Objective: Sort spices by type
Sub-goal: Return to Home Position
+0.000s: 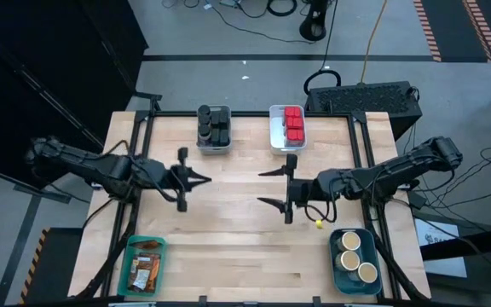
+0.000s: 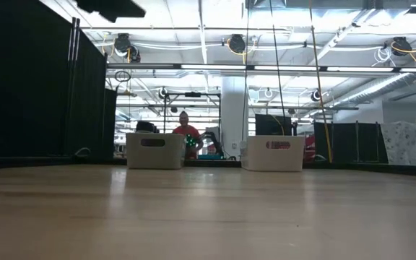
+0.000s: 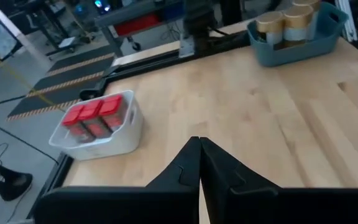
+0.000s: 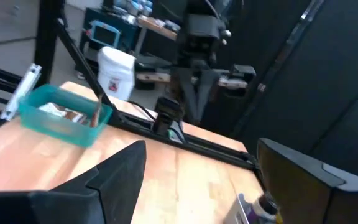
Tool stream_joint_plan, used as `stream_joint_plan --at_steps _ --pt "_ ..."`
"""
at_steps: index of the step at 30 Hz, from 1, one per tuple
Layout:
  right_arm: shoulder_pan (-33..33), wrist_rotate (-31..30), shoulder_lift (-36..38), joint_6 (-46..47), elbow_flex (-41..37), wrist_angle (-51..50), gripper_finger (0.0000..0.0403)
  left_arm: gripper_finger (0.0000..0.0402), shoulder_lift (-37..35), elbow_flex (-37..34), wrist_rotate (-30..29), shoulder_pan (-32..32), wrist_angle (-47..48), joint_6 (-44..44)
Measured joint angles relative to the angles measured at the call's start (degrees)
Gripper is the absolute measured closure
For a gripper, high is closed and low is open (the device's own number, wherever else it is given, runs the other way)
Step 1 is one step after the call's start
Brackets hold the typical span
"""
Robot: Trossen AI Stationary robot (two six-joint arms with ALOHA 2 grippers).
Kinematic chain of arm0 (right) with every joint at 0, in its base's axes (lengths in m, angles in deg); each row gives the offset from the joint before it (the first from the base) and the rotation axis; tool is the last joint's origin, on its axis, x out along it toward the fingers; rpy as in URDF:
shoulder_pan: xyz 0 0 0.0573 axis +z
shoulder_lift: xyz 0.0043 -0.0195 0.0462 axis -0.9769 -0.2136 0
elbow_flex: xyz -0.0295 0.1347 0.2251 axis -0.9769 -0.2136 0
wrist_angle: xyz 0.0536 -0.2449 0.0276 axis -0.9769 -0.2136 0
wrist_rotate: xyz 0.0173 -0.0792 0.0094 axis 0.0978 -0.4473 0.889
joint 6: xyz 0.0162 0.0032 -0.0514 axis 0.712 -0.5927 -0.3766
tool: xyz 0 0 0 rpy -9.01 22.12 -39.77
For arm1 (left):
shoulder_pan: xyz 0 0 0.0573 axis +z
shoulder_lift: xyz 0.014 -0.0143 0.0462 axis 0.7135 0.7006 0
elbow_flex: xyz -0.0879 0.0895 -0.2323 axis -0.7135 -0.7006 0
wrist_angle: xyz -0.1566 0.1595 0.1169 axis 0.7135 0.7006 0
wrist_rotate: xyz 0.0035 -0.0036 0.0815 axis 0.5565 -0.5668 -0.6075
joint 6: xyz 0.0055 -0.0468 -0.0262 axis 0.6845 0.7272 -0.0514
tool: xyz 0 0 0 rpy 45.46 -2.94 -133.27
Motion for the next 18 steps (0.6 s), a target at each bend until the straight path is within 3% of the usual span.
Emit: stream_joint_plan --at_steps 6,14,18 --pt "-3.95 6.09 1.36 0.07 0.00 0.73 0.0113 0.0393 -10.60 -6.31 1.71 3.81 0.64 0.11" --pt "-6.28 6.36 4.12 -1.16 -0.80 1.13 0.0113 0.0393 -24.73 -13.05 1.75 4.97 2.05 0.27" --pt "-6.21 6.19 9.17 -1.79 -4.54 3.56 0.0113 0.0393 -30.38 -15.01 1.71 5.06 3.21 0.27"
